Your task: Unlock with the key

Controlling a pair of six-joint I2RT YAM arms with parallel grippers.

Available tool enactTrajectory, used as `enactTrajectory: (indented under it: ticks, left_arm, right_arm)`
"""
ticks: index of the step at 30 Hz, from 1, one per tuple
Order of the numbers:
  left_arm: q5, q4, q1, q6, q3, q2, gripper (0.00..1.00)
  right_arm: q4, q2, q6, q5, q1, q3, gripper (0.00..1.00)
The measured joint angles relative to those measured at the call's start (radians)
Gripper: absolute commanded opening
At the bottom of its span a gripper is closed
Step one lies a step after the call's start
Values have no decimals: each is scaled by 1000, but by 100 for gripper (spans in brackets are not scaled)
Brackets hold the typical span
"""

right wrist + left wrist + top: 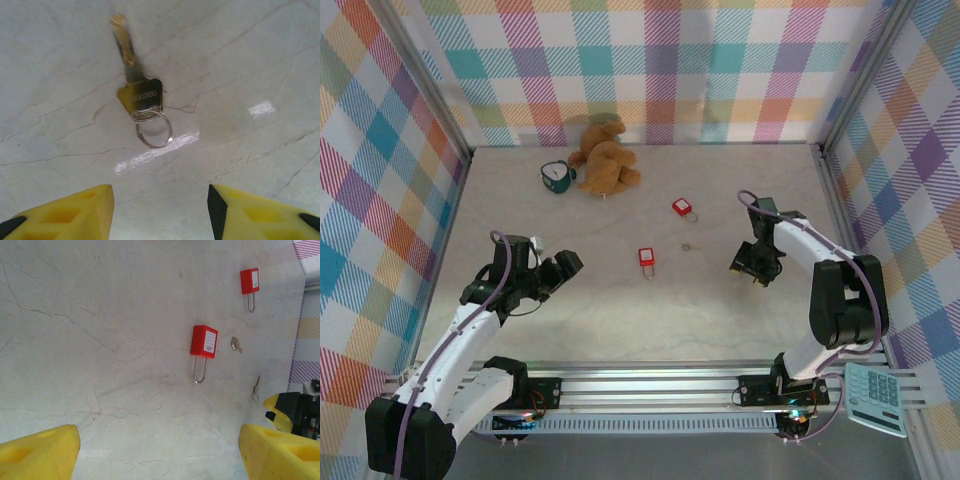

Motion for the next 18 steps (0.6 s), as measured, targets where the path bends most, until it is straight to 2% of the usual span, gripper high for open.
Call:
enactTrajectory:
  ticks: [8,18]
  left_arm:
    - [3,16,0,-1,-4,17,82]
    - [7,24,0,-3,-4,21,82]
  right_arm:
    - [122,-1,50,-90,-39,-71,35]
    - [156,-1,63,-106,-56,-80,29]
